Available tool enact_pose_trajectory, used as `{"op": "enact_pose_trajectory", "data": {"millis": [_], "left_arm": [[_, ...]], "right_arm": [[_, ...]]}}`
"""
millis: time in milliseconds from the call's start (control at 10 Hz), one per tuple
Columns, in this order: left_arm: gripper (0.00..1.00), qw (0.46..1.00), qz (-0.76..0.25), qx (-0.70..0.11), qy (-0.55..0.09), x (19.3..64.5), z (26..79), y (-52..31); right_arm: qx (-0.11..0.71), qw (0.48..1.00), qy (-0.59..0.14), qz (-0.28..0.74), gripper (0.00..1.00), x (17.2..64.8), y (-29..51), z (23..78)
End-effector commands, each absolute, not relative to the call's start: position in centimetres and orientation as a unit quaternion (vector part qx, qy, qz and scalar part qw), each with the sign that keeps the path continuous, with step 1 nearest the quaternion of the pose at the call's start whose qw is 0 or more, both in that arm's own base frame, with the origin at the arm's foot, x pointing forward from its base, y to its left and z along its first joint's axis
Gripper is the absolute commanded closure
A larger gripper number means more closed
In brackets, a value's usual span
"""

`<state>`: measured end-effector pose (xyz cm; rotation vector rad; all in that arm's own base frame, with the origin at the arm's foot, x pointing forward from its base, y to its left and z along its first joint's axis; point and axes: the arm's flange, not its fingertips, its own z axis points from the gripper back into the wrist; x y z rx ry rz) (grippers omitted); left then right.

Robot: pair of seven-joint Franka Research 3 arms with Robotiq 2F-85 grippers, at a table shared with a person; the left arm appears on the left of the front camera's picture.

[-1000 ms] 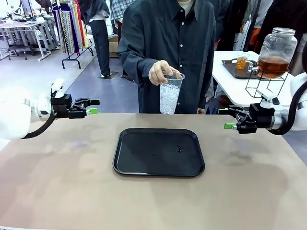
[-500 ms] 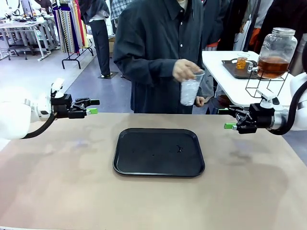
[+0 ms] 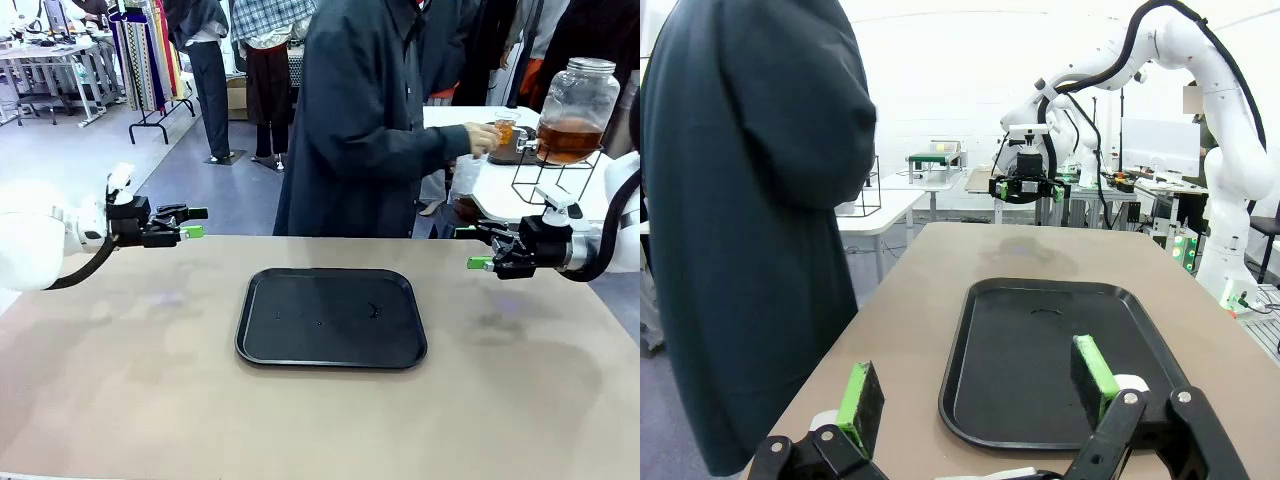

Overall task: Pour the drink into the iced cup.
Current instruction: Open the gripper to release the iced cup you were holding.

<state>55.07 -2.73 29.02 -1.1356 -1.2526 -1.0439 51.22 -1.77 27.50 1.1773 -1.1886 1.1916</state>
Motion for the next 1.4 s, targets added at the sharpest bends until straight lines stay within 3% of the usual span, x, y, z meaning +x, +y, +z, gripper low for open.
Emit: {"op": "enact_pose_trajectory", "data": {"millis": [0, 1300], "left_arm": [[0.0, 0.544, -0.439, -0.481, -0.529, 54.91, 29.47, -2.76], [0.0, 0.544, -0.439, -0.481, -0.529, 54.91, 29.47, -2.76]], "right_arm": [[0.489, 0.515, -0.496, 0.5, 0.0, 51.26, -1.55, 27.87], [0.489, 0.515, -0.496, 0.5, 0.0, 51.26, -1.55, 27.87]]}}
